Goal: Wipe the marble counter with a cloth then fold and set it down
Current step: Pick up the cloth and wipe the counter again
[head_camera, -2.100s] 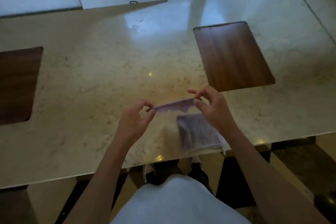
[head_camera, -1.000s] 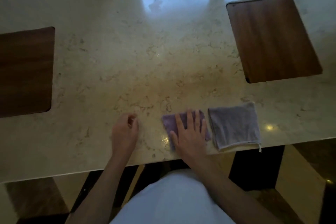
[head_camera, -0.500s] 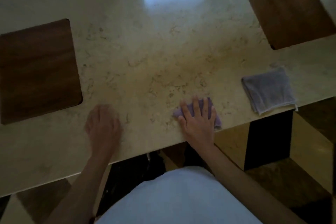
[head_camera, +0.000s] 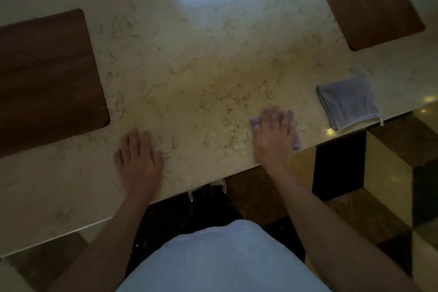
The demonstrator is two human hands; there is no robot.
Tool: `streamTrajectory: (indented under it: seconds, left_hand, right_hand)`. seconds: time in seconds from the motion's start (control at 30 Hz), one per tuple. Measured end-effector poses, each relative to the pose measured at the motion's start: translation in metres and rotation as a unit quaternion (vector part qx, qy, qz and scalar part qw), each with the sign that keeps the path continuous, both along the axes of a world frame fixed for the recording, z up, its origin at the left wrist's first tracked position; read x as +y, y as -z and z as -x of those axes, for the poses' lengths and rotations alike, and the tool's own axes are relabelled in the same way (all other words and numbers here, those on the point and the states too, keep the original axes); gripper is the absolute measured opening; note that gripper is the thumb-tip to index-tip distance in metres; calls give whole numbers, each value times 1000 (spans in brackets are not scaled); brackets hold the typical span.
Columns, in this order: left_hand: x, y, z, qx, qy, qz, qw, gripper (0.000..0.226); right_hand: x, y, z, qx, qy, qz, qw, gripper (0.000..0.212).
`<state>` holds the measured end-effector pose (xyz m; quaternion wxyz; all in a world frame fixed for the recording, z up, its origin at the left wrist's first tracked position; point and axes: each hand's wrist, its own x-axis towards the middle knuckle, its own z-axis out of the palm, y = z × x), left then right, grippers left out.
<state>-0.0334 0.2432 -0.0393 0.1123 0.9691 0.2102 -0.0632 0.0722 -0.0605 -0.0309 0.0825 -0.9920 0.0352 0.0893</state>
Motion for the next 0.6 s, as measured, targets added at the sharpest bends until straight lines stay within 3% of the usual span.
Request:
streamTrajectory:
  seconds: [0.1, 0.17, 0.2, 0.23, 0.33, 0.43, 0.5, 0.6]
  left_hand:
    - [0, -1, -1, 1, -1, -9, 1000, 61]
    - [-1, -2, -3, -5, -5, -4, 1000, 62]
    - [-1, -2, -3, -7, -8, -4, 1000, 63]
    - [-2, -1, -2, -8, -12, -6, 1000, 63]
    - [-3, 0, -1, -11, -15, -14, 1000, 63]
    - [-4, -1, -1, -7, -9, -24, 1000, 61]
    - [-3, 0, -1, -12, -10, -26, 1000, 60]
    - [-1, 2, -1, -18, -15, -24, 999, 60]
  right_hand:
    - [47, -1, 58, 21, -190, -22, 981, 56]
    - [34, -7, 77, 22, -326, -21, 945, 57]
    - [13, -5, 70, 13, -342, -8, 940, 59]
    - [-11, -2, 54, 4, -312, 15, 950, 61]
    - [-66, 1, -7, 17, -70, 25, 997, 60]
    - [-41, -5, -17, -5, 43, -6, 999, 61]
    - [11, -5, 15, -21, 32, 8, 999, 60]
    - [104, -4, 89, 1, -148, -33, 988, 56]
